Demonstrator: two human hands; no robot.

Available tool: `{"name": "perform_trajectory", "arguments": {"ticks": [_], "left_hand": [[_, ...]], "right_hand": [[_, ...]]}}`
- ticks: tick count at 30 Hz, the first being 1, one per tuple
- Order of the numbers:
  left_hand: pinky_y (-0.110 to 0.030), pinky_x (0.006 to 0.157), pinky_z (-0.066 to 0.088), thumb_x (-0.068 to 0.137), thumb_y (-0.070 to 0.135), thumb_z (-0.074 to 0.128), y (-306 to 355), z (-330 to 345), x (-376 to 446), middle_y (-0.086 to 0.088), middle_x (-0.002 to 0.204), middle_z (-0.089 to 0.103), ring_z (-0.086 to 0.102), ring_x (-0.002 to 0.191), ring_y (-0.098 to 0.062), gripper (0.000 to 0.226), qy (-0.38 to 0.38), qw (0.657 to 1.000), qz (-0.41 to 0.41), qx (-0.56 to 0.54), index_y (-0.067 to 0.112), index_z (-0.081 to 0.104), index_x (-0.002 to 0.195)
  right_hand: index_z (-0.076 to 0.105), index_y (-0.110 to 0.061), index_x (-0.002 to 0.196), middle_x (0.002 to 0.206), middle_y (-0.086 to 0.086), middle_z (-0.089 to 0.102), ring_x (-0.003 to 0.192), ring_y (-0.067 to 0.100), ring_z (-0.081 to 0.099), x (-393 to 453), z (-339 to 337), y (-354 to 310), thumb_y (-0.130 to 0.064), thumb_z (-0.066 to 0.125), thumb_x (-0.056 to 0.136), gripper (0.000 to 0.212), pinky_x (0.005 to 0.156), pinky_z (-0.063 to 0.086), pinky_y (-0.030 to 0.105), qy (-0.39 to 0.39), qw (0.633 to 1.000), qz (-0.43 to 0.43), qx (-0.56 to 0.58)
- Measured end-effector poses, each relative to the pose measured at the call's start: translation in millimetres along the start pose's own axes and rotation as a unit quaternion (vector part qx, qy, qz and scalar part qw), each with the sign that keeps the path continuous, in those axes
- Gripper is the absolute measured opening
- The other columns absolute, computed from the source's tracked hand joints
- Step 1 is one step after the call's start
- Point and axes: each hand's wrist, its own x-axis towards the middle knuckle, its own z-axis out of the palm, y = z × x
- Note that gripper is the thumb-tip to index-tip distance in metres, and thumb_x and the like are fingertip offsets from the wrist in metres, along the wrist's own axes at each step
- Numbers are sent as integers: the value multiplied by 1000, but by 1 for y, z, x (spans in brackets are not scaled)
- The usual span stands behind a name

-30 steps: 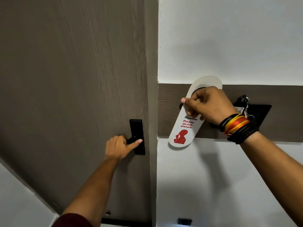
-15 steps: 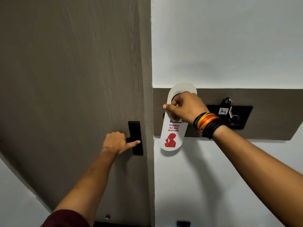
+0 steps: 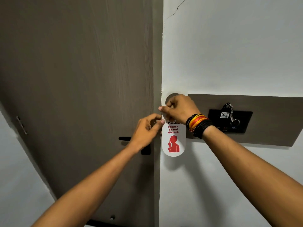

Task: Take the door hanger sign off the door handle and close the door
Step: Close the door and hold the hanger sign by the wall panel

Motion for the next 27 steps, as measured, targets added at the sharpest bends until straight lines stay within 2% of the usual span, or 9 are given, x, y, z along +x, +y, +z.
{"name": "perform_trajectory", "arguments": {"ticks": [2, 4, 6, 8, 11, 16, 21, 24, 27], "left_hand": [[-24, 68, 62, 105, 22, 63, 5, -1, -2, -1, 93, 81, 77, 80, -14, 17, 15, 998, -28, -56, 9, 73, 107], [-23, 66, 61, 104, 17, 63, 10, -5, -4, 2, 89, 82, 76, 75, -11, 17, 32, 995, -47, -85, 4, 72, 108], [-21, 62, 60, 105, 15, 62, 16, -10, -5, 4, 87, 82, 74, 71, -9, 18, 53, 992, -52, -98, 0, 71, 108], [-26, 62, 62, 104, 15, 62, 21, -14, -4, -2, 92, 83, 74, 72, -14, 18, 57, 993, -53, -93, 0, 71, 109], [-39, 69, 64, 104, 17, 64, 30, -5, 0, -15, 98, 81, 76, 76, -29, 18, 36, 995, -51, -77, 2, 72, 107], [-29, 64, 63, 104, 16, 64, 44, 48, 10, -17, 95, 81, 75, 74, -21, 16, -15, 994, -59, -93, 3, 72, 104], [-37, 68, 65, 101, 12, 66, 68, 145, 4, -11, 88, 81, 76, 71, -18, 14, -52, 993, -69, -86, 2, 76, 104], [-44, 69, 64, 101, 16, 67, 79, 216, 3, -9, 96, 83, 79, 78, -25, 15, -80, 990, -89, -69, 8, 77, 108], [-39, 70, 64, 102, 20, 65, 86, 299, -2, -2, 103, 83, 79, 78, -17, 17, -111, 987, -96, -61, 14, 78, 112]], "right_hand": [[81, -15, 84, 75, 2, 81, 72, 19, 78, -8, -5, -2, -41, 74, 97, 31, 81, 66, 41, 10, 999, -9, 38], [81, -18, 96, 76, 2, 81, 68, 13, 77, -23, -9, 2, -35, 76, 97, 17, 67, 65, 33, 37, 991, -12, 128], [80, -22, 93, 74, 4, 80, 58, 8, 72, -40, -14, 17, -26, 76, 97, 7, 51, 56, 22, 90, 967, 4, 237], [77, -23, 88, 71, 3, 78, 53, 7, 67, -54, -16, 35, -20, 77, 97, 9, 44, 50, 16, 136, 953, 43, 268], [77, -18, 93, 78, 4, 74, 58, 13, 66, -68, -18, 57, -15, 78, 96, 4, 43, 51, 19, 95, 954, 109, 261], [76, -13, 91, 72, 5, 73, 51, 6, 64, -95, -40, 102, -9, 74, 99, 8, 42, 52, 19, 78, 948, 146, 273], [77, -6, 99, 71, -2, 76, 59, 7, 69, -140, -88, 186, -9, 72, 100, 5, 46, 58, 21, 78, 944, 189, 259], [77, -7, 101, 83, 6, 78, 66, 12, 72, -171, -116, 248, -10, 73, 100, 6, 50, 61, 23, 84, 934, 223, 266], [77, -4, 105, 91, 11, 78, 72, 18, 73, -212, -141, 319, -11, 73, 99, 10, 52, 63, 25, 103, 917, 265, 280]]}}
